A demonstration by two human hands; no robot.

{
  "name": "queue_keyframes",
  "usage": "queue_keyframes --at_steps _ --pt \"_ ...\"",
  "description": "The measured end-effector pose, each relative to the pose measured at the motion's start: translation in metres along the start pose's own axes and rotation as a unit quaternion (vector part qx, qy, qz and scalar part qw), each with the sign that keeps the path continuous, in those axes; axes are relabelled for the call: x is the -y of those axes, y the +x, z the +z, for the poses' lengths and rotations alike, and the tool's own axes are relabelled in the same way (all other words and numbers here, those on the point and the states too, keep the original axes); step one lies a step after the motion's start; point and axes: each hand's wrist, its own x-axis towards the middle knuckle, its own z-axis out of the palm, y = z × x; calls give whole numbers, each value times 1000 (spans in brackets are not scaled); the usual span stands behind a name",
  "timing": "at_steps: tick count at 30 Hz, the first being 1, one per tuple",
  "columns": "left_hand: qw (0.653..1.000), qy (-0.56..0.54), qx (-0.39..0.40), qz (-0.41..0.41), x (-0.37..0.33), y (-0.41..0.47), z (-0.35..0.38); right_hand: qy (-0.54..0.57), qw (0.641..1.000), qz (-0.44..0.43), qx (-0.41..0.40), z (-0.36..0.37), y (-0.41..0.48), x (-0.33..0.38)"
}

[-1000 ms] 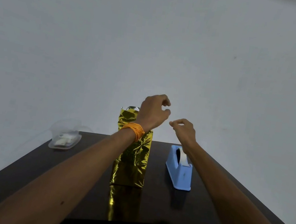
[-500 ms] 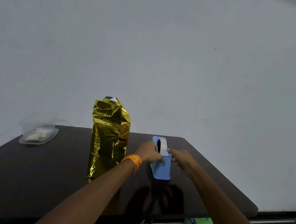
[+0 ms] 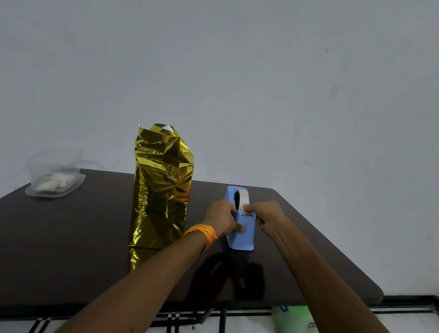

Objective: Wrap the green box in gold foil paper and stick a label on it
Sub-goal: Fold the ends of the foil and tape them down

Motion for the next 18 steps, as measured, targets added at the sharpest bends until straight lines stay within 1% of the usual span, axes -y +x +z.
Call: queue_keyframes --at_steps 3,7,14,18 --pt "1000 -13 6 -5 1 -2 1 -8 999 -24 -22 2 7 4" --pt "1000 -16 -2 -5 3 -2 2 -40 999 -26 -17 0 3 7" --pt "1000 -17 -19 3 5 -5 4 10 999 -27 -22 -13 -41 6" --pt "1000 -22 -21 -2 2 -8 5 66 998 -11 -8 -15 -64 -7"
